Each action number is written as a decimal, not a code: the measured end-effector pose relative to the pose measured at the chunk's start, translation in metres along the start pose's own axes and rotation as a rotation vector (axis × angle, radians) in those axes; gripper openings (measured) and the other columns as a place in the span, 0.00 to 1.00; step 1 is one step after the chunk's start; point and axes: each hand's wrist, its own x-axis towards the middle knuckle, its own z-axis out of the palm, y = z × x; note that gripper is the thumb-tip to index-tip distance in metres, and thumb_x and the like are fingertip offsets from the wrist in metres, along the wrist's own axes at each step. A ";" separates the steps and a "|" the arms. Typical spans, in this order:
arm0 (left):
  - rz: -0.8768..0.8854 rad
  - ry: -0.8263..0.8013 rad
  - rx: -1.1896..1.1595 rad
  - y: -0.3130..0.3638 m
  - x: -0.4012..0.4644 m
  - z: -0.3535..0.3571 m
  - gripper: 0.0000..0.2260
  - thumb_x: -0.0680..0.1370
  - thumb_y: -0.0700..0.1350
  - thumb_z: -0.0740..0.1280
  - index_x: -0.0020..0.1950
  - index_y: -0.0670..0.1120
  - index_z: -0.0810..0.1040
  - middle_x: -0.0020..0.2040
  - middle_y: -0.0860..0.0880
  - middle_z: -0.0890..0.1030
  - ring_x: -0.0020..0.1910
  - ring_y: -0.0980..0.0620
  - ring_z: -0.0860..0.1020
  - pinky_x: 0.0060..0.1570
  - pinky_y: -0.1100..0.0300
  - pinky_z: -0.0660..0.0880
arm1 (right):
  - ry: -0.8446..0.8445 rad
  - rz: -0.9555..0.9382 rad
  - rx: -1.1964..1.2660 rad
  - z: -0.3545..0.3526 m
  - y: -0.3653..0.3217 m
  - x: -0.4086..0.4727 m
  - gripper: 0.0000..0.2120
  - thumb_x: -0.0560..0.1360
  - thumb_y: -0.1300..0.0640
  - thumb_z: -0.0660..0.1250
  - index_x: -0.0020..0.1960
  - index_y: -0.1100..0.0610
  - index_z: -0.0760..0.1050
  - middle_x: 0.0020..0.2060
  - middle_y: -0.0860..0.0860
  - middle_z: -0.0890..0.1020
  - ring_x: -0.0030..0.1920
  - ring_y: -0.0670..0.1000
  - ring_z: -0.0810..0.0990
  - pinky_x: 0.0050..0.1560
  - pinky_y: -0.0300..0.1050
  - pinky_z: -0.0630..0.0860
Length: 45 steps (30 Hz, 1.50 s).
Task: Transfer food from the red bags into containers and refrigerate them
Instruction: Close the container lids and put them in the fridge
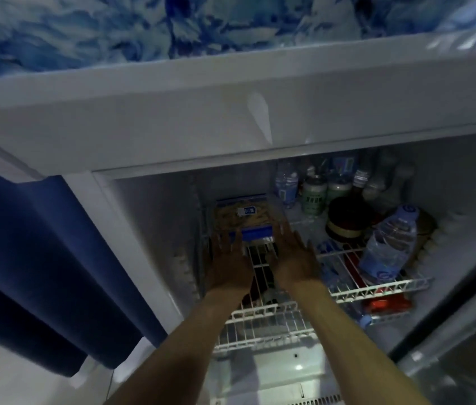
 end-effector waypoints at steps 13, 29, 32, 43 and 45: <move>0.019 0.023 -0.040 -0.005 0.064 -0.007 0.33 0.85 0.50 0.59 0.85 0.54 0.45 0.85 0.47 0.41 0.83 0.41 0.41 0.80 0.39 0.49 | -0.079 0.015 0.086 -0.009 -0.013 0.059 0.35 0.84 0.38 0.53 0.83 0.45 0.37 0.82 0.46 0.37 0.83 0.57 0.40 0.79 0.67 0.50; 0.413 0.098 -0.024 -0.034 -0.208 -0.148 0.18 0.74 0.44 0.67 0.65 0.46 0.80 0.63 0.44 0.81 0.60 0.42 0.80 0.54 0.45 0.81 | 0.216 -0.116 0.078 -0.144 -0.085 -0.192 0.16 0.79 0.53 0.66 0.65 0.54 0.79 0.59 0.54 0.82 0.56 0.58 0.80 0.54 0.53 0.80; 0.305 0.104 0.034 -0.066 -0.256 -0.171 0.21 0.69 0.39 0.76 0.61 0.47 0.82 0.60 0.45 0.83 0.57 0.43 0.83 0.49 0.46 0.82 | 0.226 -0.117 0.072 -0.156 -0.108 -0.248 0.15 0.78 0.51 0.63 0.62 0.53 0.79 0.56 0.51 0.81 0.53 0.56 0.80 0.52 0.52 0.80; -0.033 0.067 0.175 -0.189 -0.422 -0.211 0.19 0.69 0.45 0.78 0.59 0.49 0.83 0.58 0.49 0.84 0.55 0.46 0.83 0.46 0.49 0.81 | 0.108 -0.272 0.056 -0.138 -0.195 -0.364 0.15 0.77 0.48 0.62 0.59 0.51 0.81 0.56 0.46 0.82 0.56 0.52 0.80 0.51 0.53 0.80; -0.110 0.076 0.186 -0.199 -0.448 -0.214 0.19 0.69 0.46 0.78 0.60 0.49 0.83 0.58 0.48 0.84 0.55 0.46 0.83 0.46 0.49 0.81 | 0.070 -0.353 0.070 -0.133 -0.212 -0.373 0.13 0.76 0.49 0.64 0.58 0.50 0.81 0.55 0.45 0.82 0.55 0.51 0.81 0.50 0.52 0.79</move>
